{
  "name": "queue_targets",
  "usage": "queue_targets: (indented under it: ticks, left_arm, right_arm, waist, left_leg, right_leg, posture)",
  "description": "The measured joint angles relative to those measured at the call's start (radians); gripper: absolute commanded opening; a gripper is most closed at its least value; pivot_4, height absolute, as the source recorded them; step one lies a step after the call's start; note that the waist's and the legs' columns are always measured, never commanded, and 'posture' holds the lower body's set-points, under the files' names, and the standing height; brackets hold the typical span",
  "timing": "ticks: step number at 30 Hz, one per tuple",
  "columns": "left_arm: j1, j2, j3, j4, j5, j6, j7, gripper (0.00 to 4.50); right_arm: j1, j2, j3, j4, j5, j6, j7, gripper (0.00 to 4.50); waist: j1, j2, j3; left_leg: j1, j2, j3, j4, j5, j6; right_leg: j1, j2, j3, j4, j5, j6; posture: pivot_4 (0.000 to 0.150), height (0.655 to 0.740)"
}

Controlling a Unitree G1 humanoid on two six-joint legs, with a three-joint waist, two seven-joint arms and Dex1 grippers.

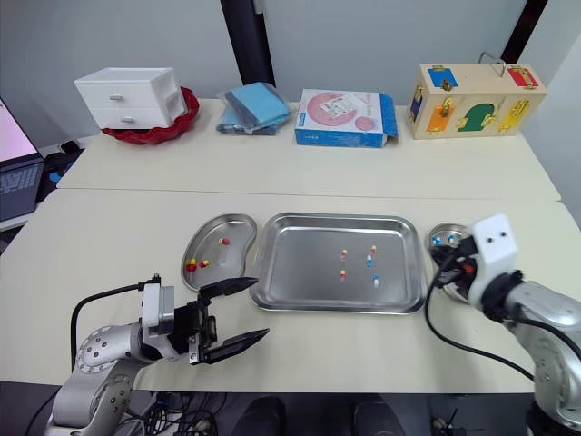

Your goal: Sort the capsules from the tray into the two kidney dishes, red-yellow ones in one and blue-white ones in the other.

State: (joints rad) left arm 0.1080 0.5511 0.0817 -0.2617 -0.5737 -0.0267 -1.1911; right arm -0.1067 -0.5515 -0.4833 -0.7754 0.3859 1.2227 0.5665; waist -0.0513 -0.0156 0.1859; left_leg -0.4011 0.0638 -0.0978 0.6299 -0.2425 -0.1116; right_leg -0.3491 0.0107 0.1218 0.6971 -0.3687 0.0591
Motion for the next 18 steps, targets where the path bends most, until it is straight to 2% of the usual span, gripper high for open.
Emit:
queue_targets:
  ticks: [7,8,14,18]
  left_arm:
    - [-0.009,-0.006,-0.005,0.004,0.000,-0.003,-0.009,4.50]
    - [-0.011,-0.007,-0.005,0.004,0.000,-0.003,-0.010,4.50]
    - [-0.015,-0.022,-0.005,0.005,0.000,-0.003,-0.008,4.50]
    - [-0.015,-0.027,-0.005,0.005,0.000,-0.003,-0.005,4.50]
  right_arm:
    - [0.021,-0.018,-0.048,0.082,0.010,-0.009,-0.041,0.03]
    - [0.020,-0.018,-0.048,0.091,0.010,-0.012,-0.050,0.51]
    - [0.016,-0.018,-0.048,0.147,-0.011,-0.057,-0.117,1.90]
    - [0.016,-0.028,-0.048,0.157,-0.009,-0.084,-0.128,3.01]
  waist:
    - [0.000,0.000,0.000]
    - [0.000,0.000,0.000]
    - [0.000,0.000,0.000]
    - [0.000,0.000,0.000]
  left_leg:
    - [0.000,0.000,0.000,0.000,0.000,0.000]
    - [0.000,0.000,0.000,0.000,0.000,0.000]
    - [0.000,0.000,0.000,0.000,0.000,0.000]
    - [0.000,0.000,0.000,0.000,0.000,0.000]
  right_leg:
    - [0.000,0.000,0.000,0.000,0.000,0.000]
    - [0.000,0.000,0.000,0.000,0.000,0.000]
    - [0.000,0.000,0.000,0.000,0.000,0.000]
    - [0.000,0.000,0.000,0.000,0.000,0.000]
  posture:
    - [0.150,0.7302]
    - [0.150,0.7302]
    - [0.150,0.7302]
    - [0.150,0.7302]
